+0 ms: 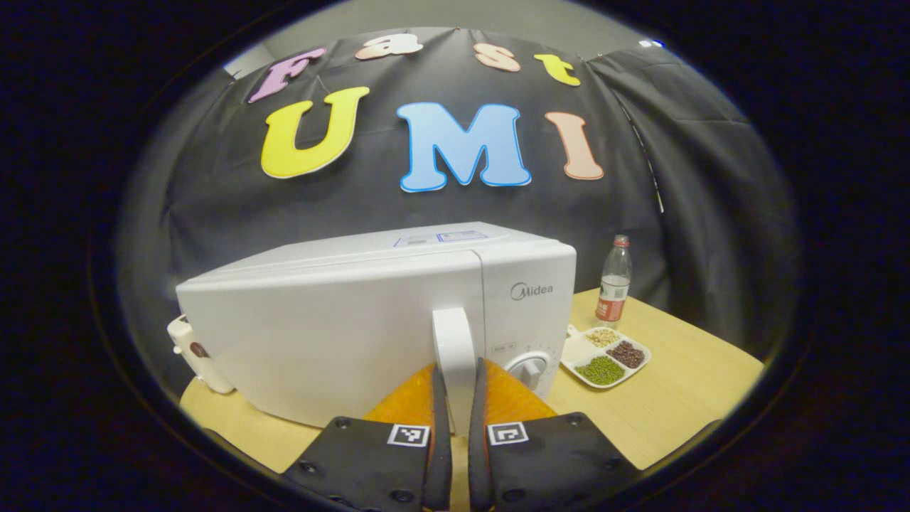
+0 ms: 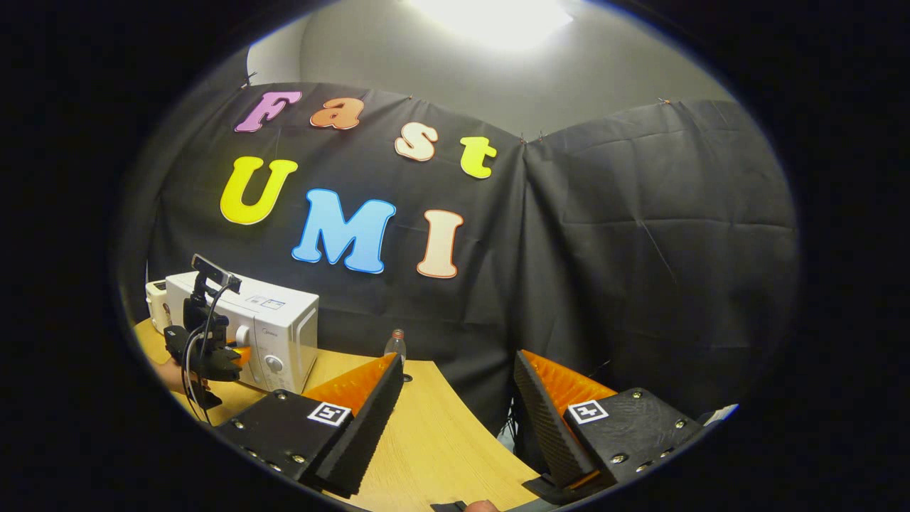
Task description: Open the microwave oven with the left hand, put the food in, and close the microwave oven.
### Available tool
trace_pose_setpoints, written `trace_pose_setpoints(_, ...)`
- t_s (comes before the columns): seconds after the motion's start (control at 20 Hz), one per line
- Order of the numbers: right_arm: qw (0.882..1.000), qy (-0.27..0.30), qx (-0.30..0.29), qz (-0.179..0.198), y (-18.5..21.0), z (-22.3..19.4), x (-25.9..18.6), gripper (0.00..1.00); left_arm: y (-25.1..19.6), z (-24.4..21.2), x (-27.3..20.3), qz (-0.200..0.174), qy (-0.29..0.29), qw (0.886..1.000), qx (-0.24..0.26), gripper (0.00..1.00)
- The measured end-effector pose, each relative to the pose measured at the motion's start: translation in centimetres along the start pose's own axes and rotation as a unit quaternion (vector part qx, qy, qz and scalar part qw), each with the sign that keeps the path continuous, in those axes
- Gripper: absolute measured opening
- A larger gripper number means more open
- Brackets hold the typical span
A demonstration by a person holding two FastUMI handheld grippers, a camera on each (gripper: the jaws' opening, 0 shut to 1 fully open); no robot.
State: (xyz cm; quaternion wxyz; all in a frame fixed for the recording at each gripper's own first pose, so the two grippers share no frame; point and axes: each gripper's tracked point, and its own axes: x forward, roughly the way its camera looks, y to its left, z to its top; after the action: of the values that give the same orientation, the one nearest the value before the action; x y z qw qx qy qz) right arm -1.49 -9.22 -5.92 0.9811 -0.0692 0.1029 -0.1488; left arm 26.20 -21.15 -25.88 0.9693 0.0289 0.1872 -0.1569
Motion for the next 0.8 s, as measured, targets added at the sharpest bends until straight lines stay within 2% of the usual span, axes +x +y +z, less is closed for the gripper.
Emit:
trace_pose_setpoints(0.1,1.000,-0.005,0.003,0.005,-0.4,-0.1,-0.5,0.95,0.2,-0.7,-2.3,0.010,0.004,1.000,-0.017,0.12)
trace_pose_setpoints(0.2,1.000,-0.005,0.008,0.014,-0.7,-0.5,-0.5,0.95,0.4,-1.3,-5.8,0.016,-0.009,1.000,-0.004,0.12)
trace_pose_setpoints(0.25,1.000,-0.003,0.013,0.026,-0.4,-0.7,-0.5,0.95,0.7,-1.6,-6.9,0.017,-0.009,1.000,-0.001,0.15)
trace_pose_setpoints(0.3,0.999,-0.001,0.018,0.037,-0.1,-0.9,-0.6,0.95,0.9,-2.0,-7.9,0.017,-0.004,1.000,-0.005,0.12)
trace_pose_setpoints(0.4,0.998,-0.010,0.030,0.060,0.4,-0.5,-0.8,0.95,1.6,-2.7,-10.0,0.023,0.003,1.000,-0.018,0.12)
trace_pose_setpoints(0.55,0.992,-0.024,0.044,0.112,2.3,-0.2,-1.8,0.95,3.3,-3.7,-14.0,0.053,0.004,0.998,-0.023,0.12)
trace_pose_setpoints(0.6,0.990,-0.026,0.046,0.132,2.9,-0.4,-2.1,0.95,3.9,-4.1,-15.2,0.061,0.008,0.998,-0.026,0.16)
trace_pose_setpoints(0.7,0.983,-0.021,0.047,0.173,4.6,-1.2,-2.9,0.95,5.1,-4.9,-17.5,0.075,0.012,0.997,-0.026,0.12)
trace_pose_setpoints(0.8,0.979,-0.007,0.052,0.198,5.8,-1.6,-3.7,0.95,6.8,-5.8,-19.8,0.092,0.017,0.995,-0.022,0.15)
